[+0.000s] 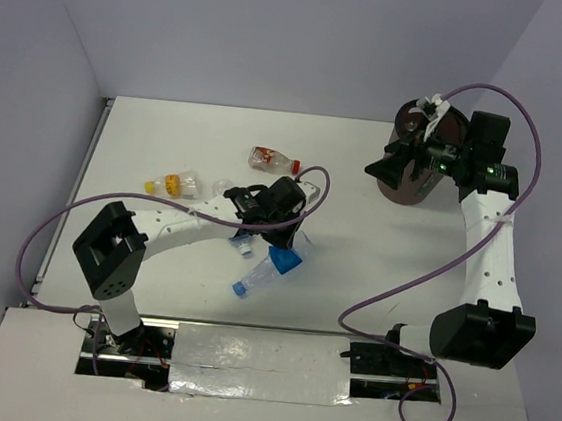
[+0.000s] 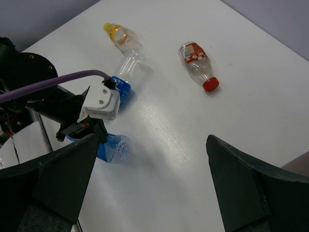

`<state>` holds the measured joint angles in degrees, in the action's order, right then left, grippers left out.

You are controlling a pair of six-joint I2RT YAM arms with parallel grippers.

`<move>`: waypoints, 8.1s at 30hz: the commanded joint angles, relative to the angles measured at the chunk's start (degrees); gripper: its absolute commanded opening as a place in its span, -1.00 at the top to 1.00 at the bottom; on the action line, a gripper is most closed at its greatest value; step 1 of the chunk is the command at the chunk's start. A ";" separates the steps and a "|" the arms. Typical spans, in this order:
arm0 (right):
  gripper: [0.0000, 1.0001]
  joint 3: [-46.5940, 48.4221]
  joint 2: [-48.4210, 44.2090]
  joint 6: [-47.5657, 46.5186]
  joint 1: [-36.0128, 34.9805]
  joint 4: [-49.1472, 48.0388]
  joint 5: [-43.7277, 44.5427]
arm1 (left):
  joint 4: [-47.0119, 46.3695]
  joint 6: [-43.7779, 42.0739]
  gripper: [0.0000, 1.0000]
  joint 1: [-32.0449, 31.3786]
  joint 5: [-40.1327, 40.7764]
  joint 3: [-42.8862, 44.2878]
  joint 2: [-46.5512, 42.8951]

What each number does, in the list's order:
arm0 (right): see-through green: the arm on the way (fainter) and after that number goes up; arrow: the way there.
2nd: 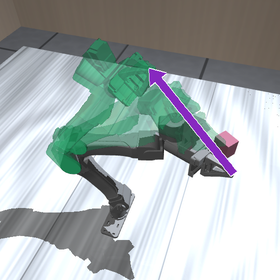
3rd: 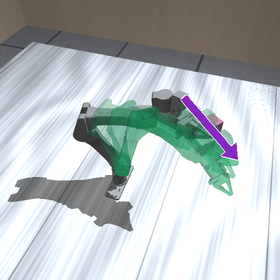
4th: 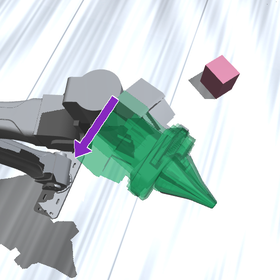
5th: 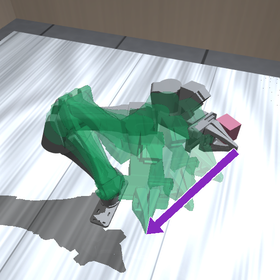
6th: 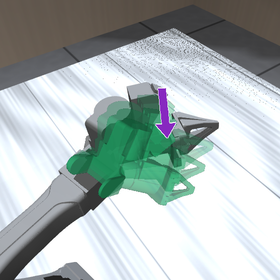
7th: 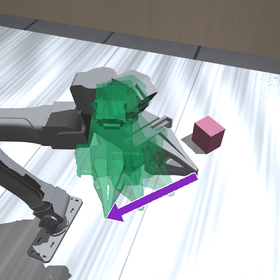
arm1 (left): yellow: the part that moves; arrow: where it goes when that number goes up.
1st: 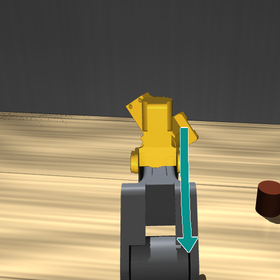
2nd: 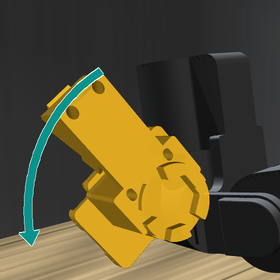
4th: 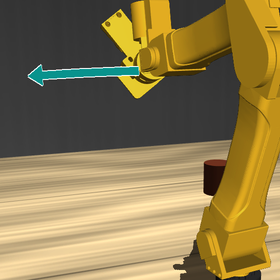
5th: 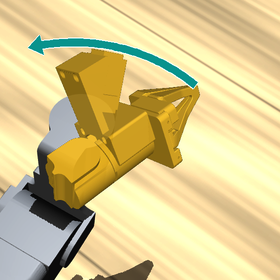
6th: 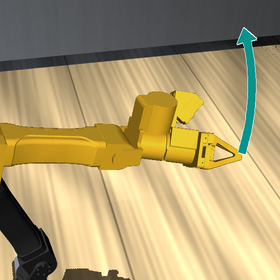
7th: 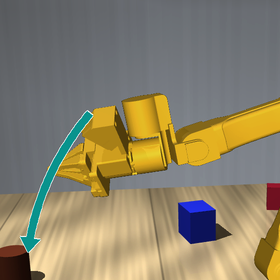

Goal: Put the plastic bottles in the bin

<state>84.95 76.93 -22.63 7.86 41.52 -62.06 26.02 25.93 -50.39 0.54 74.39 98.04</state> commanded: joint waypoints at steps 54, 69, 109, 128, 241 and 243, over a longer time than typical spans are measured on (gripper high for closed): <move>-0.76 -26.24 1.20 41.88 -38.35 -36.59 24.91 | -48.08 33.92 1.00 16.73 -14.95 -24.90 -28.17; 0.58 -19.84 3.49 28.30 -38.18 -26.26 21.01 | -45.80 32.43 -0.99 18.83 -9.77 -27.37 -34.66; -0.99 19.12 23.10 6.55 -2.15 -24.65 56.53 | -9.76 40.51 -0.99 21.91 11.77 -27.64 -26.24; -0.99 -3.90 -1.07 8.48 -2.23 -19.81 15.75 | -7.66 34.63 -0.99 21.83 14.05 -11.56 0.11; -0.99 11.03 10.97 13.84 1.28 -27.91 51.71 | -1.50 26.45 -0.99 36.50 19.77 -28.16 -40.48; -0.99 10.86 9.92 13.58 1.63 -26.41 42.15 | -1.32 28.20 -0.99 37.38 18.89 -28.16 -40.04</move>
<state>93.49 90.06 -10.17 8.82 13.72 -8.97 23.38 51.29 -14.11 19.35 44.27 57.39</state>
